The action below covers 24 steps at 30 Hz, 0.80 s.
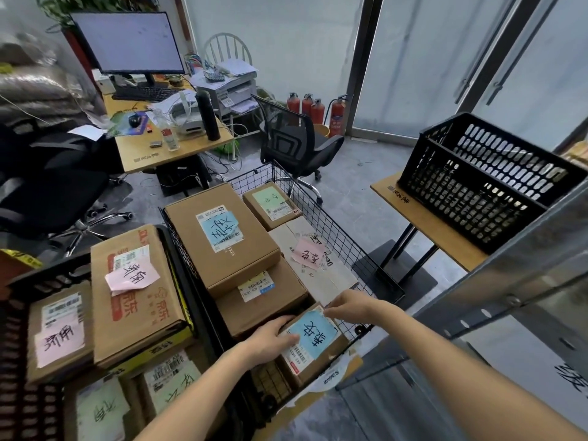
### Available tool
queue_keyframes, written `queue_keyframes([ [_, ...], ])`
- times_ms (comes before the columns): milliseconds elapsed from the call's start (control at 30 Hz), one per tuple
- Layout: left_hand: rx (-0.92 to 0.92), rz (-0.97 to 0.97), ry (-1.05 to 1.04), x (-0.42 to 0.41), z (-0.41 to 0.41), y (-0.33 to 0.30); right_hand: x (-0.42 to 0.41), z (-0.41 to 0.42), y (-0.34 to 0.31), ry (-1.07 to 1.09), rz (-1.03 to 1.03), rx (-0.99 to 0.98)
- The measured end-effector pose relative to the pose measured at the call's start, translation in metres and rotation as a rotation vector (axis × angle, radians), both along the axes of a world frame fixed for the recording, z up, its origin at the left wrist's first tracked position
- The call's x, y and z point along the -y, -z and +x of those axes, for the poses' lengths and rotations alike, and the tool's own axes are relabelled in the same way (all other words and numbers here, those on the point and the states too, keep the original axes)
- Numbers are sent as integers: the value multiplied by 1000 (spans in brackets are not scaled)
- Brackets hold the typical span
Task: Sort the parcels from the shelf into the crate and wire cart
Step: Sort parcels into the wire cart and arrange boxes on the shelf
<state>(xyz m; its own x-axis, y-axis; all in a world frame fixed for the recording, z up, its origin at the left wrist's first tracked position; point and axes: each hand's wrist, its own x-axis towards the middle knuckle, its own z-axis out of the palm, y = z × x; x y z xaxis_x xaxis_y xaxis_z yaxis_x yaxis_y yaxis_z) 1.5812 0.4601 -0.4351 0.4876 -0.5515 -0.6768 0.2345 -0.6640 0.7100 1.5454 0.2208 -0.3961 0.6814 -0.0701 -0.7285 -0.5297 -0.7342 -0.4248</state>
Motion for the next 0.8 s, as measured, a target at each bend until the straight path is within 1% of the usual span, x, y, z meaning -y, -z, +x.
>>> queue_keyframes([
  [133,82,57,-36,-4,-5,-1,-3,-3,-3,-68,-6,-27],
  [233,138,103,14,-3,-5,-6,-5,-2,-1,-90,-3,-53],
  [333,150,140,30,-2,-8,-10,-11,-1,3,-112,-1,-112],
  [467,141,186,-21,-5,-15,-9,-14,-1,9,-67,12,-100],
  [567,122,166,-75,-6,-17,-11,-13,1,-4,-67,57,-61],
  [733,159,101,-96,-7,-13,-23,-8,4,-34,9,157,-52],
  [800,177,74,-98,-6,-14,-29,-5,3,-43,35,193,-14],
])
